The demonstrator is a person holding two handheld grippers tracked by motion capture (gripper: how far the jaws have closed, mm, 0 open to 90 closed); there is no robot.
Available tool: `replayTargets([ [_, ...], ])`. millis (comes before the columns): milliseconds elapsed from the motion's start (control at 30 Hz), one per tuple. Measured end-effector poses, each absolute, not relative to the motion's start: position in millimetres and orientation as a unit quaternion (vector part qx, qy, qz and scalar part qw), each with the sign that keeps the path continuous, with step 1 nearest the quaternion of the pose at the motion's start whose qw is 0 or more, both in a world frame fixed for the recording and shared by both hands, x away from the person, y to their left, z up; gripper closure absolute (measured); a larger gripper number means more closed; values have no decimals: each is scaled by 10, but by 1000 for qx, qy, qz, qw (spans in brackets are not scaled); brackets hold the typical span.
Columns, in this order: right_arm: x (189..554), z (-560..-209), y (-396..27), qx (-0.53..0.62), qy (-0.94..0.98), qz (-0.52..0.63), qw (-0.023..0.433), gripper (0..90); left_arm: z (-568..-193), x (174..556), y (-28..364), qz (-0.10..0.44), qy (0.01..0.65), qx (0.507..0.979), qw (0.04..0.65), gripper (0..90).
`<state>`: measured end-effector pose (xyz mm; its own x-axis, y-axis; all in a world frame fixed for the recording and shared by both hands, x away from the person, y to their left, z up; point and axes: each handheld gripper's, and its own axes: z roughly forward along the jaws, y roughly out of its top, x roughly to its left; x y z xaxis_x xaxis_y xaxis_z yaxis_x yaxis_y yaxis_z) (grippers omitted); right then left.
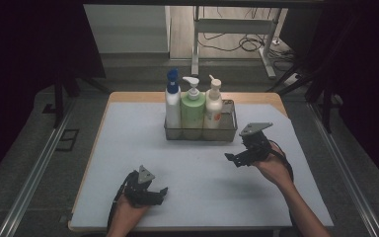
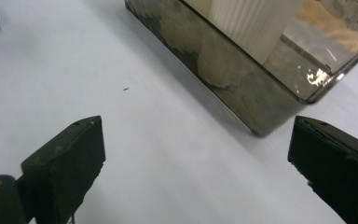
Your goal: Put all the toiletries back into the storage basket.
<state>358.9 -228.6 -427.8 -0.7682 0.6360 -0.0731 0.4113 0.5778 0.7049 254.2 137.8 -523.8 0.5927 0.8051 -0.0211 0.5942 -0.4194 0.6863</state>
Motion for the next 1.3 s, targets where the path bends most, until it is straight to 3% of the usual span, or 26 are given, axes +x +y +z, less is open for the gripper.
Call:
replayTargets([
  [333, 3416, -4335, -2417, 299, 876, 345, 155, 4, -5241, 2541, 1374, 158, 424, 826, 336, 121],
  [500, 3338, -4379, -2487, 292, 875, 345, 174, 0, -5242, 2541, 1373, 158, 424, 825, 337, 121],
  [1300, 3013, -4901, -2675, 325, 865, 354, 143, 0, -5243, 2539, 1372, 159, 425, 825, 337, 122],
])
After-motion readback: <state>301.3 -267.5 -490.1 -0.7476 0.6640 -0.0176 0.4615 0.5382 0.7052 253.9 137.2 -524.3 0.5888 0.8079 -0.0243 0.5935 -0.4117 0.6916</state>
